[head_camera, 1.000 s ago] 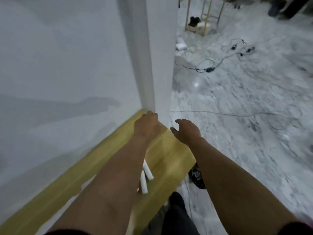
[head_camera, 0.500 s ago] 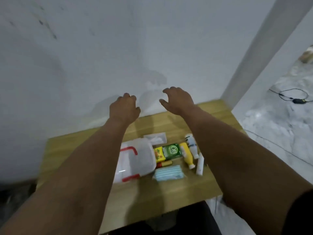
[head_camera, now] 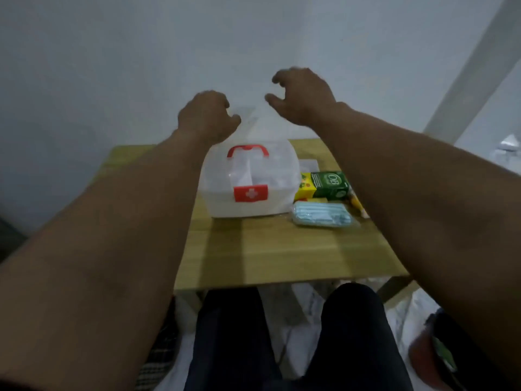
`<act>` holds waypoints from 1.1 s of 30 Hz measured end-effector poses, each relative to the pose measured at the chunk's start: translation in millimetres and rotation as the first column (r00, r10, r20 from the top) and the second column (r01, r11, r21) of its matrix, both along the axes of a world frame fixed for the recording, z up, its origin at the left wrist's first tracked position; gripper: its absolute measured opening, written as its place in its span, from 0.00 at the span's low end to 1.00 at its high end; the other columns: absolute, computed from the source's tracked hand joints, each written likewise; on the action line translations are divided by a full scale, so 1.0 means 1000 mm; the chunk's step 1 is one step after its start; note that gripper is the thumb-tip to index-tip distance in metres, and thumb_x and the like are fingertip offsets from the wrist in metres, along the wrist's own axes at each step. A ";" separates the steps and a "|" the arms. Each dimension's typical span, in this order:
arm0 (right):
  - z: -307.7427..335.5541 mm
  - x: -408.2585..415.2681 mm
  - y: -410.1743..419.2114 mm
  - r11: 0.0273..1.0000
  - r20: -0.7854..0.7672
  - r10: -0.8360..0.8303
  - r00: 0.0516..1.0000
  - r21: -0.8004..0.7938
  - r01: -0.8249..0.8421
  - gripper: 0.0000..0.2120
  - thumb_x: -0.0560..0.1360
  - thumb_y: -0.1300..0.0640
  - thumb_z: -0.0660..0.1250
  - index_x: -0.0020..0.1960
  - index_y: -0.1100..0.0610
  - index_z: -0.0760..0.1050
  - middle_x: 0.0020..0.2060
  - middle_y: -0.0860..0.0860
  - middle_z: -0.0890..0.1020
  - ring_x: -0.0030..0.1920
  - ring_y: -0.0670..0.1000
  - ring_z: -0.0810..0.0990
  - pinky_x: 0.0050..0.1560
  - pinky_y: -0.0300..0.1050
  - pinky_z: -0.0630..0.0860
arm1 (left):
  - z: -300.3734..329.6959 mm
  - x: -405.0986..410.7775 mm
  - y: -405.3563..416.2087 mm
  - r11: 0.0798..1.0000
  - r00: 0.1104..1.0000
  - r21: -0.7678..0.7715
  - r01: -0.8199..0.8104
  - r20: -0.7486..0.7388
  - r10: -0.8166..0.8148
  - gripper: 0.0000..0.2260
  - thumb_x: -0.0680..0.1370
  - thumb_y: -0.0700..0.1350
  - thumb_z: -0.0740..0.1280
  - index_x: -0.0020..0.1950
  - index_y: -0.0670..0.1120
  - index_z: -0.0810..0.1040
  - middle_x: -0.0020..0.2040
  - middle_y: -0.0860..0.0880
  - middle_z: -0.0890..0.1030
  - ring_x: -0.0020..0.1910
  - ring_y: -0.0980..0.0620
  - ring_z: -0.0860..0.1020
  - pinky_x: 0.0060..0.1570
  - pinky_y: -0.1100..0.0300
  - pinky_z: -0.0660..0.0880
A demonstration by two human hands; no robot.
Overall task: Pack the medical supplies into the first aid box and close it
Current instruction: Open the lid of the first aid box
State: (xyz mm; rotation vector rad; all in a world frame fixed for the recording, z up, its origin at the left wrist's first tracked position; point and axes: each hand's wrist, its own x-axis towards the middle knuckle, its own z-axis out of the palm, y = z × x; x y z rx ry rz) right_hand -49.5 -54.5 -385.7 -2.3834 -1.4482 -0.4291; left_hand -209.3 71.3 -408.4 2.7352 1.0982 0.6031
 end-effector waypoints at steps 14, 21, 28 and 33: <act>-0.042 -0.117 -0.093 0.995 -0.035 0.059 0.998 -0.082 -0.062 0.29 0.80 0.38 0.64 0.76 0.51 0.69 0.71 0.54 0.75 0.70 0.57 0.74 0.66 0.54 0.73 | -0.034 -0.123 -0.094 0.999 0.995 -0.036 0.018 0.094 -0.015 0.29 0.78 0.56 0.67 0.77 0.48 0.72 0.75 0.46 0.72 0.70 0.43 0.74 0.63 0.47 0.74; -0.095 -0.108 -0.081 0.960 0.065 0.142 0.988 -0.253 -0.122 0.48 0.70 0.34 0.73 0.82 0.45 0.54 0.80 0.54 0.62 0.79 0.57 0.60 0.76 0.64 0.61 | -0.086 -0.129 -0.075 0.945 0.984 -0.303 0.124 0.157 -0.079 0.44 0.73 0.54 0.70 0.85 0.52 0.52 0.85 0.49 0.53 0.83 0.47 0.55 0.76 0.45 0.63; -0.136 -0.084 -0.078 0.968 0.278 0.244 0.929 -0.017 -0.249 0.37 0.73 0.35 0.65 0.77 0.50 0.67 0.74 0.55 0.73 0.74 0.61 0.71 0.69 0.69 0.69 | -0.122 -0.122 -0.067 0.933 0.913 -0.273 0.233 0.391 -0.113 0.49 0.67 0.57 0.81 0.81 0.57 0.56 0.78 0.55 0.66 0.73 0.51 0.69 0.60 0.53 0.75; -0.125 -0.072 -0.076 0.897 0.284 0.323 0.903 0.213 -0.388 0.17 0.80 0.45 0.63 0.62 0.52 0.82 0.58 0.51 0.84 0.60 0.54 0.81 0.65 0.62 0.73 | -0.120 -0.116 -0.069 0.915 0.899 -0.344 0.212 0.435 -0.045 0.53 0.64 0.66 0.80 0.81 0.57 0.55 0.75 0.55 0.70 0.70 0.50 0.73 0.58 0.50 0.77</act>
